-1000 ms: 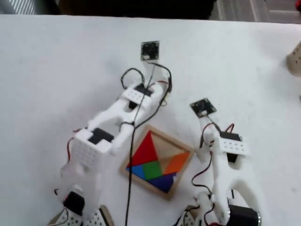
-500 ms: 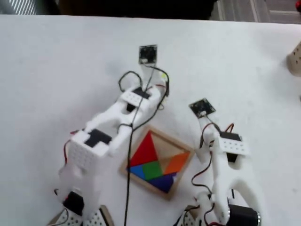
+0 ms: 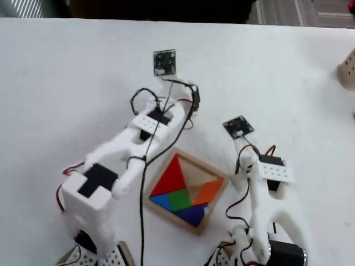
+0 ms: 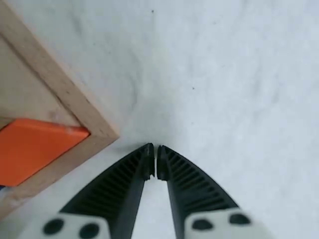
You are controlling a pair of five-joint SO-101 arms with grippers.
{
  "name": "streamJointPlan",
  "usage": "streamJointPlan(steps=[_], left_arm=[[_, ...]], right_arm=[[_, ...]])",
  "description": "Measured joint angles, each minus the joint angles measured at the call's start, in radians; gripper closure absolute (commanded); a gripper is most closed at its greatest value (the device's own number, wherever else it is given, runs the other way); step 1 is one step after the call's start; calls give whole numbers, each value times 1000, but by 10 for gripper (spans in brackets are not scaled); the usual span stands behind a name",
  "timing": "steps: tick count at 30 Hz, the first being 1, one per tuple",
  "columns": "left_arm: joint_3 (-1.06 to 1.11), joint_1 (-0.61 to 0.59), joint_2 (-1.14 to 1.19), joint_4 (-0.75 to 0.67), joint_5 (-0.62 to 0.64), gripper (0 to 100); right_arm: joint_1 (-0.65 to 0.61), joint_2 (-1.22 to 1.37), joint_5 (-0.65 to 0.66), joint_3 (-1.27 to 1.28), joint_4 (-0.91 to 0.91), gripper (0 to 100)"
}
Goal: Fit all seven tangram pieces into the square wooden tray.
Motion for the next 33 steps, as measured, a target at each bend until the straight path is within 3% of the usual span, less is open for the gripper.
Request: streamJointPlan(steps=[6,15,25,33], left_arm=[[-66,-2,169,-104,57,980],[-130,-11,272,-114,61,980],[-180,-11,267,91,66,980],[-44,41,163,71,66,980]], right_arm=[[0,0,0,0,0,981],[0,0,0,0,9,981],[0,0,0,0,9,981],[0,0,0,0,9,981]])
